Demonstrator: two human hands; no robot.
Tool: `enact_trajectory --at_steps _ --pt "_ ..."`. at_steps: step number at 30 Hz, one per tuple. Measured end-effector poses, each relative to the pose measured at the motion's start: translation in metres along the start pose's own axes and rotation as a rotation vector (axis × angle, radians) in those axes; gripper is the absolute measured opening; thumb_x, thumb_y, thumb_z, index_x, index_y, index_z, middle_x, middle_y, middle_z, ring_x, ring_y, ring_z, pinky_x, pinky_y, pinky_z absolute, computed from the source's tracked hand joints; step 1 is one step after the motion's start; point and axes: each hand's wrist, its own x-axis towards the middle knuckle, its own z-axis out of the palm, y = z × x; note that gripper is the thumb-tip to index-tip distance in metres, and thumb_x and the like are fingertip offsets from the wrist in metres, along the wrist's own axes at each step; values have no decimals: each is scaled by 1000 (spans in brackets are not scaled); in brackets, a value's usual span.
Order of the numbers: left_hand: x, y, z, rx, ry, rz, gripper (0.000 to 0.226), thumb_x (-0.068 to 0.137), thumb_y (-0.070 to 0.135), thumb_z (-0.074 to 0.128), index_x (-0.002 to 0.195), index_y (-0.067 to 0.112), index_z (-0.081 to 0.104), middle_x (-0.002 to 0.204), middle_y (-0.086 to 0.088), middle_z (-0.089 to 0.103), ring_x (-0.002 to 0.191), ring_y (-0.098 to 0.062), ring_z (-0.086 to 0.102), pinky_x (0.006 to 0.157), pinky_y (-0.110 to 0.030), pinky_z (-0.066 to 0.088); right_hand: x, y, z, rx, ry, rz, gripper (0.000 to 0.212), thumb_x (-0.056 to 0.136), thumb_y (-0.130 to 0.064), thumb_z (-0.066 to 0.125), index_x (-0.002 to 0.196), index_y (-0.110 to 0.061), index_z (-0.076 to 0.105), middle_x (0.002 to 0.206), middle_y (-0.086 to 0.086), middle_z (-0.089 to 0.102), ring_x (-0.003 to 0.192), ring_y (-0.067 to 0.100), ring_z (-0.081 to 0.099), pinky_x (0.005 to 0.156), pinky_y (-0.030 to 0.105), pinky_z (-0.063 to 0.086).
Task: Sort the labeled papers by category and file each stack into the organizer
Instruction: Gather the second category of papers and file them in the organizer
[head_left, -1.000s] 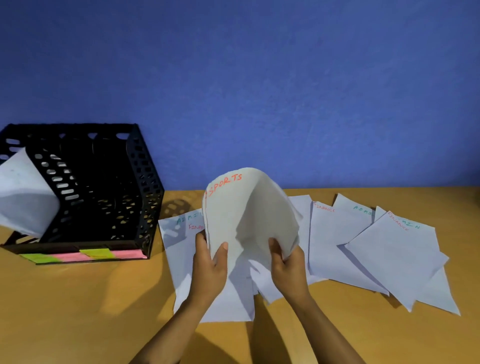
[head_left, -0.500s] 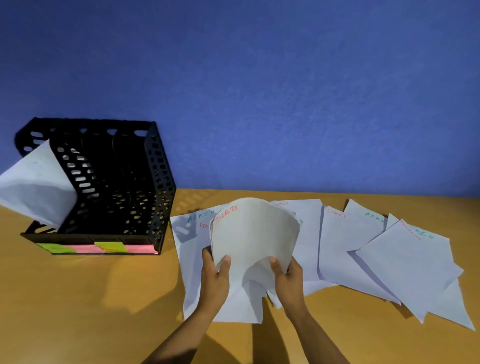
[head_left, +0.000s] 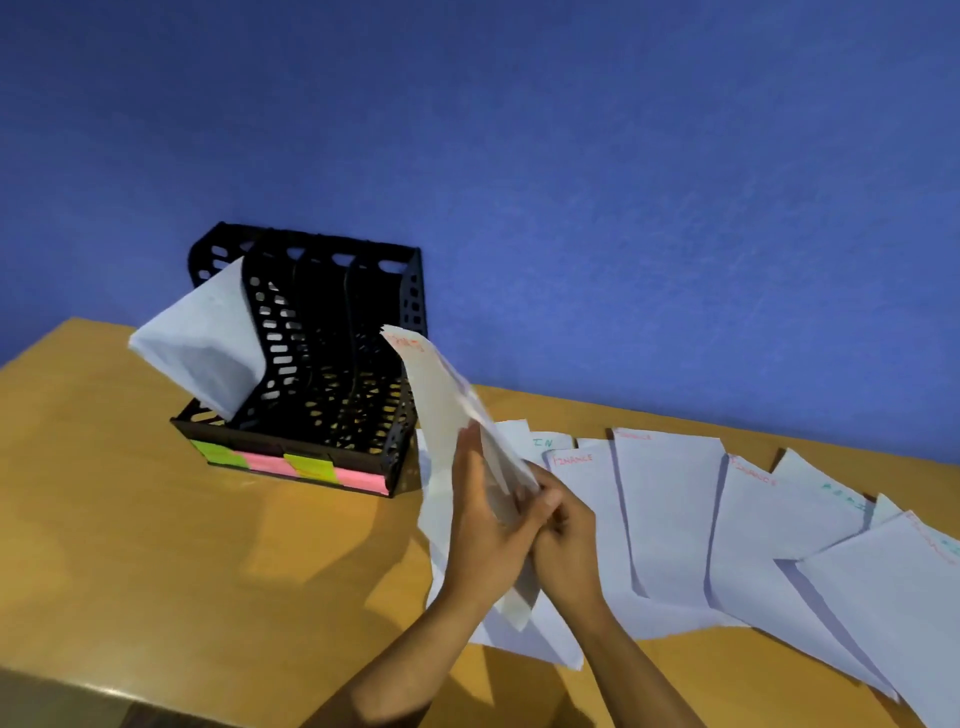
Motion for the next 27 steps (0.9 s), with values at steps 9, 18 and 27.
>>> enact_trajectory --at_steps 9,18,27 --pt "16 20 -43 -159 210 -21 74 85 65 54 148 42 25 146 18 45 134 0 43 111 -37 40 12 -25 55 -75 -301 -259 45 93 9 56 133 -11 60 133 -2 64 127 9 55 103 22 45" --pt "30 27 -99 -261 362 -30 35 97 54 41 125 41 58 117 22 67 114 4 59 92 -15 48 24 -36 101 -125 -505 -360 73 84 21 58 149 -5 36 157 8 35 146 18 29 117 32 30" --pt "62 30 -193 -229 426 -19 25 102 37 40 121 31 54 119 15 64 115 -5 60 93 -26 48 17 17 133 -414 -711 -134 90 83 -65 61 149 -54 0 158 -32 -6 147 -5 1 114 20 16"
